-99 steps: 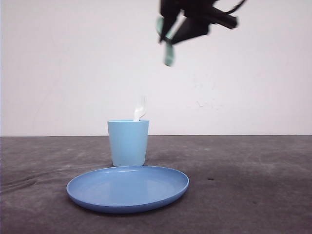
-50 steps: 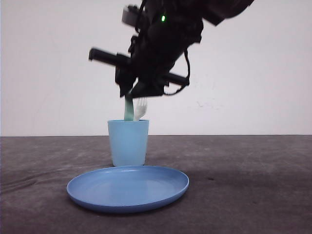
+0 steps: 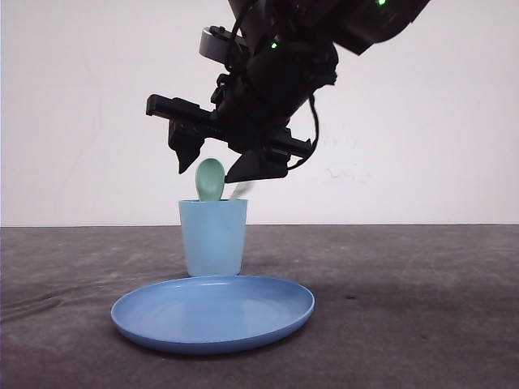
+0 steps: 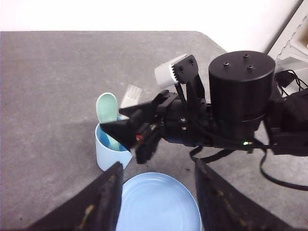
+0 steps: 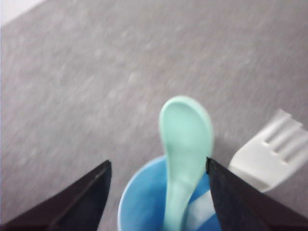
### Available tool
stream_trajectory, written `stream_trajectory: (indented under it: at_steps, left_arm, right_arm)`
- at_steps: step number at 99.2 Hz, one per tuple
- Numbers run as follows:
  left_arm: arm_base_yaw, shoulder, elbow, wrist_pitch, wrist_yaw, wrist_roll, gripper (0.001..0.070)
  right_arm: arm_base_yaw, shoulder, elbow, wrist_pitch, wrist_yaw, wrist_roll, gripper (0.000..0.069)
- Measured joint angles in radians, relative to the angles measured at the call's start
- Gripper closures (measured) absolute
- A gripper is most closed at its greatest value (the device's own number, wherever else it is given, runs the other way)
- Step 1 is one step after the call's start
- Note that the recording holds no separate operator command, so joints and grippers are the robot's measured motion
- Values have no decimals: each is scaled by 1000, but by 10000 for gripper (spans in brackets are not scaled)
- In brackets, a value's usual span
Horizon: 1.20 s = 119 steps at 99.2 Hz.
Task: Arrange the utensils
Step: 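Carry the spoon over the cup and release it inside with the right gripper, then lower the right gripper around the light blue cup and grasp it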
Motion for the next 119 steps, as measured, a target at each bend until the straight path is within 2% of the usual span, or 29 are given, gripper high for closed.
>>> stream_trajectory:
  at_steps: [30,36,48,50,89,104,119]
  left_arm:
    - [0,0,0,0,0,0,429]
    - [0,0,0,0,0,0,429]
    - [0,2,0,1,0,0,429]
    - [0,2,0,1,0,0,429]
    - [0,11,0,3,0,0,429]
    - [0,11,0,3,0,0,429]
    - [0,11,0,3,0,0,429]
  right_arm:
    - [29,-224,1,-406,-4,5,289]
    - [41,-229,1,-493,-27,12,234]
    - [48,-214,1,-601,-54,32,26]
    - [50,-211,1,-605,-53,34,8]
    - [13,-79,1,-459,-54,74,9]
    - [-11,-28,2,-374,-92,88,9]
    - [-13,20,56,-370,-100,89,9]
